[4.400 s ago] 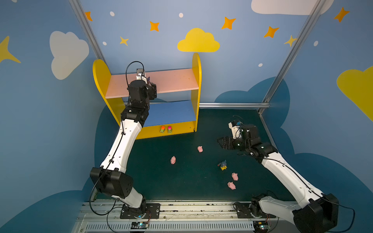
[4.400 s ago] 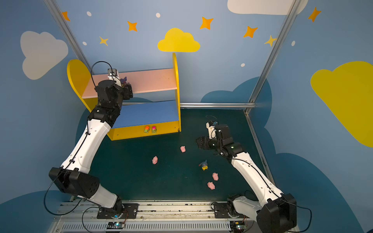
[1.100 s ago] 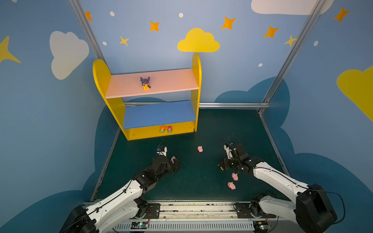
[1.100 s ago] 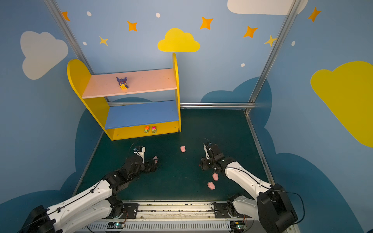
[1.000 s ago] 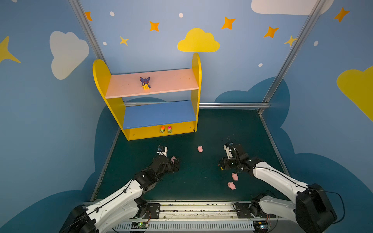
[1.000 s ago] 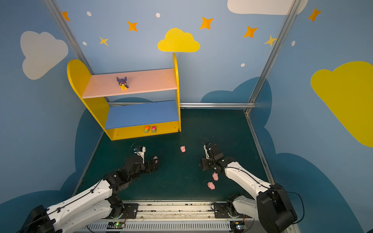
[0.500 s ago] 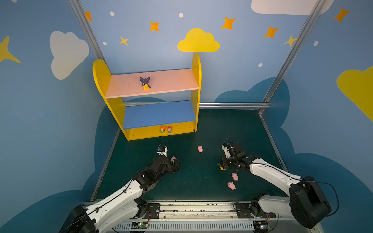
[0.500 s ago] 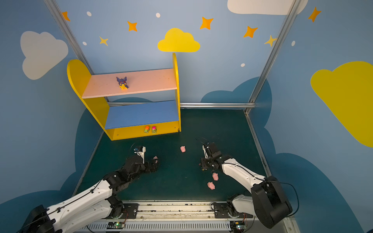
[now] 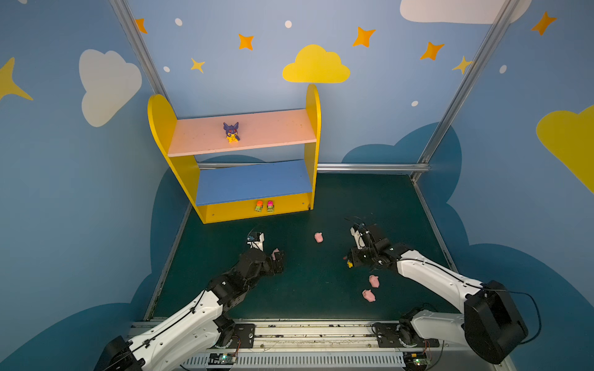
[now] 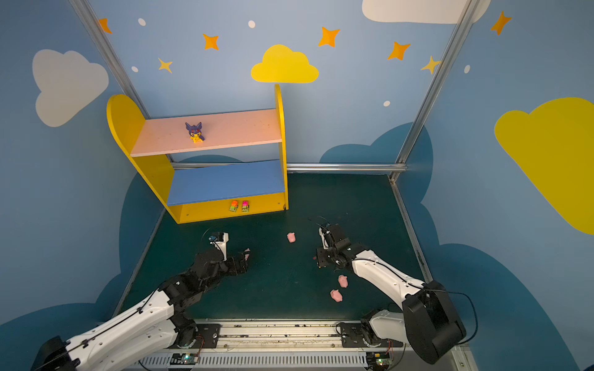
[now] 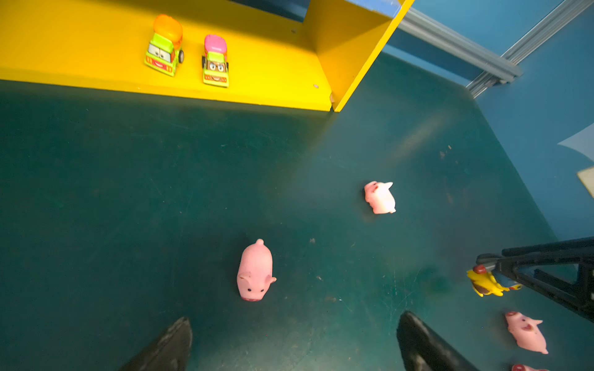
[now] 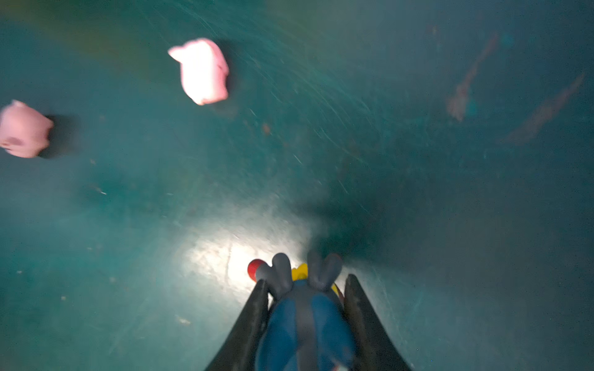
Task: Place and organize the plastic toys onto the shelf
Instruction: 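Lift the blue-and-yellow figure with the right gripper toward the shelf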
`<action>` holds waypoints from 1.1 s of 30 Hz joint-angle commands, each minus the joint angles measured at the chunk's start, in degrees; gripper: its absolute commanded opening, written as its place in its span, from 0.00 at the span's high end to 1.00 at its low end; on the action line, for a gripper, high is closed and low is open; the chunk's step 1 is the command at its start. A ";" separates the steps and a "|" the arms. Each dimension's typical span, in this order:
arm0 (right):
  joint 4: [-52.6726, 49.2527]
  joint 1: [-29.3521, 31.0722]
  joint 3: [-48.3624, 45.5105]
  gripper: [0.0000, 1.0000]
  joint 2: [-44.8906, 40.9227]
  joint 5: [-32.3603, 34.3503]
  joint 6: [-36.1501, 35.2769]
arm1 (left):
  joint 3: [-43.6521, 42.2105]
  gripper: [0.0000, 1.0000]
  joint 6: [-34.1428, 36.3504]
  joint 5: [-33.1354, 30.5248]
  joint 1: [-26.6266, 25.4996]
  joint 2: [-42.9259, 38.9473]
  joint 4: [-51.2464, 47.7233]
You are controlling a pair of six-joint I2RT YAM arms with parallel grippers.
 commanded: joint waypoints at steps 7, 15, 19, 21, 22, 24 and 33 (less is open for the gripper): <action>-6.85 6.56 13.04 0.78 1.73 6.37 -0.72 | -0.73 0.00 0.71 -2.02 -0.17 -5.01 -5.43; -15.27 11.48 32.29 0.78 7.05 11.86 -4.94 | -1.26 0.00 -0.43 -3.39 -0.18 -6.95 -7.43; -18.86 13.49 43.54 0.78 12.40 13.97 -7.59 | -2.10 0.00 -0.62 -3.60 -0.15 -7.68 -7.43; -19.99 14.13 48.15 0.78 14.90 14.59 -8.77 | -2.48 0.00 -0.33 -3.31 -0.17 -7.69 -7.41; -20.52 14.53 50.47 0.78 16.34 14.73 -9.31 | -2.59 0.00 -0.37 -3.22 -0.13 -7.69 -7.49; -21.62 14.99 54.68 0.78 18.94 15.03 -10.43 | -2.68 0.00 -0.34 -2.61 -0.13 -7.67 -7.37; -27.68 16.18 76.40 0.79 29.96 15.86 -13.86 | -1.56 0.00 -1.30 -0.97 -0.13 -6.19 -6.23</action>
